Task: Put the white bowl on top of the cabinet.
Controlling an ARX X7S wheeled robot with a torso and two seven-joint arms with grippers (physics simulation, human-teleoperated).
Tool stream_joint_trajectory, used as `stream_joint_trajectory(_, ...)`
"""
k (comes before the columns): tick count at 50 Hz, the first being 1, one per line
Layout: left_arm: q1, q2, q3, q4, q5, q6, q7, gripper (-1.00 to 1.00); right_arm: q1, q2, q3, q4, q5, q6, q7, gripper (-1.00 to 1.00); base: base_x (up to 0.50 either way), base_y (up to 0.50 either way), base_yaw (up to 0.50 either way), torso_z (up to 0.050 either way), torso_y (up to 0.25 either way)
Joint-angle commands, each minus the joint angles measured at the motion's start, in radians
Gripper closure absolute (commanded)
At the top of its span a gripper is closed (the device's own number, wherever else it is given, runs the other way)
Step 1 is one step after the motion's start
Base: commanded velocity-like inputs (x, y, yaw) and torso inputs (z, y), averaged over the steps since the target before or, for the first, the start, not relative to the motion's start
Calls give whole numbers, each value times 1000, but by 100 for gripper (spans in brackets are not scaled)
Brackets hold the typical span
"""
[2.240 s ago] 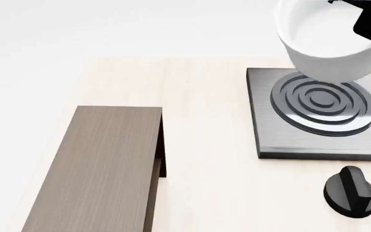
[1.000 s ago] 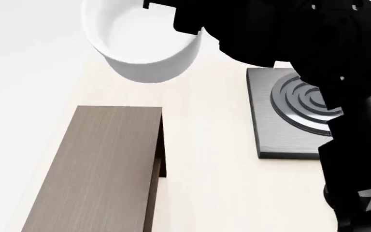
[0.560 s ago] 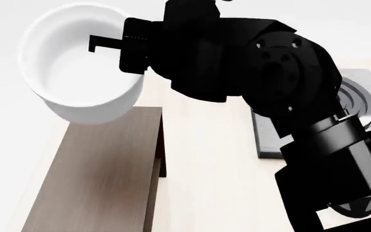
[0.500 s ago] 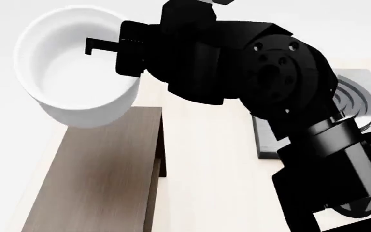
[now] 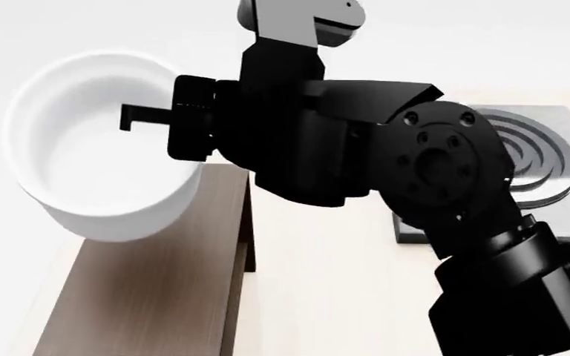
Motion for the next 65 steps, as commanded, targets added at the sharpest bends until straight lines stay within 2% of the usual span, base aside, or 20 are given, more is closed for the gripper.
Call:
stream_joint_trajectory(1,-7,11,28,-7,61,-18,42,-100,-47,30,57,-133,30,14,23,100,0,0,0,0,0)
stream_joint_trajectory(42,-12,6,35,-7,65,-26,37,-100,-122,62,23,-197,79,39,76,100,0,0,0,0,1)
stream_joint_trajectory(65,-11,6,35,-9,63,-23,37,-100,-150,55,-7,-151,59,32,56,100,0,0,0,0,0)
